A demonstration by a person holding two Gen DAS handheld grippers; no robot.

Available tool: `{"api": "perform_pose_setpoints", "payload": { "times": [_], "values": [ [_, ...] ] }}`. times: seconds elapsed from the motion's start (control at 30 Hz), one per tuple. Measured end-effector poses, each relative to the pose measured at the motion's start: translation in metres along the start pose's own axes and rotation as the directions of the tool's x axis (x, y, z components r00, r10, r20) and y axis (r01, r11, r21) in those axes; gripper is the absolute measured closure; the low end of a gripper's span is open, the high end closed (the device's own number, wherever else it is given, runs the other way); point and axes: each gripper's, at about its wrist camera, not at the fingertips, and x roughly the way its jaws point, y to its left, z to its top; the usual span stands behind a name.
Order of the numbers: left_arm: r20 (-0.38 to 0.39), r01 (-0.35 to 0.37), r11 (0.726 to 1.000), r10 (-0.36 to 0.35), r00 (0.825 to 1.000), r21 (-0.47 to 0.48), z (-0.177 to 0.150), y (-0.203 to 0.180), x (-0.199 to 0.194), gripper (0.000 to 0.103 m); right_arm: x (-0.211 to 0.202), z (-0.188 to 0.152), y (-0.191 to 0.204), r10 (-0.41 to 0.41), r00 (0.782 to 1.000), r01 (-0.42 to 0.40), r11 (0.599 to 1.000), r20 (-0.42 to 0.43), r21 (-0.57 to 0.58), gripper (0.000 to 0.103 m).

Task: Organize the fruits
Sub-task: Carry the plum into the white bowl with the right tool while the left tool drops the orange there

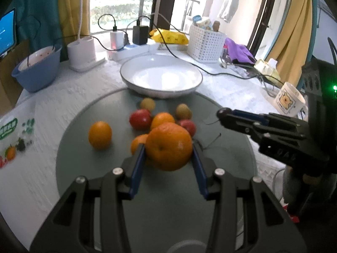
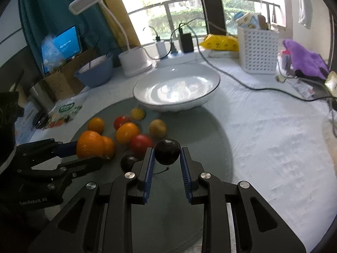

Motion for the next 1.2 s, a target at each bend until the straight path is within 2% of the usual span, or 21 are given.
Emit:
{"api": "perform_pose_setpoints", "payload": {
  "times": [0.23, 0.6, 1.2],
  "values": [
    [0.031, -0.005, 1.000, 0.005, 1.000, -0.008, 0.017, 0.014, 0.000, 0.058, -0.009, 0.017, -0.004, -0.035, 0.999, 0.035, 0.999, 0.040, 0.000, 0.076],
    [0.075, 0.011, 1.000, -0.012, 0.997, 0.015, 0.050, 0.026, 0.005, 0.058, -0.002, 0.041, 0.000, -0.041, 0.997, 0.043, 0.999, 0.063, -0.025, 0.076],
    [0.025, 0.030, 0.999, -0.031, 0.999, 0.022, 0.089, 0.035, 0.055, 0.058, 0.049, 0.069, -0.012, -0.025, 0.999, 0.025, 0.999, 0.021, -0.029, 0.076]
  ]
}}
